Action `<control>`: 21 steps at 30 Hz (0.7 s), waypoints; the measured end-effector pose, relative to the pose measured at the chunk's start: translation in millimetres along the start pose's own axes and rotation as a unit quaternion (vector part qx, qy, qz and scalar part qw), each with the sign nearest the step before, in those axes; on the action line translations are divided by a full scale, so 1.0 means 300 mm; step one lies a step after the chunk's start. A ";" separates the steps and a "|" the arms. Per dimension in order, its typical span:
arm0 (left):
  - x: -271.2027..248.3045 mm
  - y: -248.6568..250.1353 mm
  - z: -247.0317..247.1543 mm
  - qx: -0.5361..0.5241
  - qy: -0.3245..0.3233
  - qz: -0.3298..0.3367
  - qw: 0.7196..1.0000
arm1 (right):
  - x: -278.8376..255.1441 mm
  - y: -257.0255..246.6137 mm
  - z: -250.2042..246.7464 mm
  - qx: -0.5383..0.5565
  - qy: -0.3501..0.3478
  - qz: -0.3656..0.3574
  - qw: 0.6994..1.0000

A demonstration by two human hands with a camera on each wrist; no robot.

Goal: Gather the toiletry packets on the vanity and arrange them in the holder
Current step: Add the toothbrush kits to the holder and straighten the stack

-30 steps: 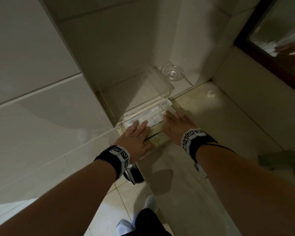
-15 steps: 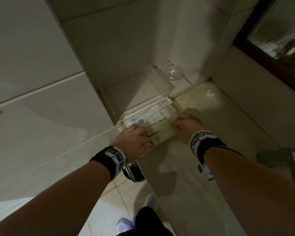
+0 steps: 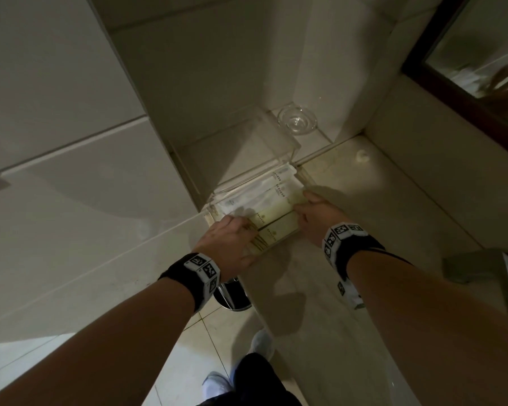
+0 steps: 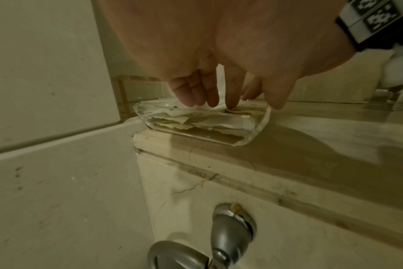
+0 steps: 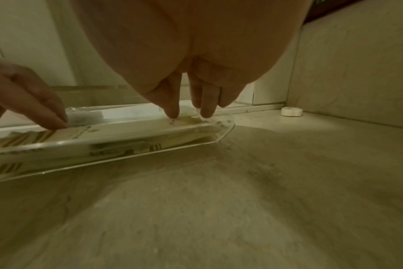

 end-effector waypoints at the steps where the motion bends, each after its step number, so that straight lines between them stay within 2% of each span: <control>1: -0.002 0.002 0.001 0.002 0.002 -0.004 1.000 | -0.003 -0.001 -0.003 0.004 0.002 0.001 1.000; 8: -0.005 0.010 -0.010 -0.011 0.015 -0.008 1.000 | -0.072 0.014 -0.037 -0.002 0.052 0.006 0.999; 16: -0.012 -0.006 0.003 -0.004 0.015 -0.026 1.000 | -0.101 -0.001 -0.022 0.003 0.024 0.027 0.999; 21: -0.004 -0.007 -0.009 0.003 0.034 -0.062 0.997 | -0.115 -0.017 -0.030 -0.004 0.030 0.031 0.999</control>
Point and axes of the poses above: each hand's wrist, its own x-axis towards the middle knuckle, its own z-axis out of the palm, y = z × x, the point moved 4 cm from there along x, towards the middle knuckle, and after that the axes turned 12 degrees about -z, right-handed, at the moved point
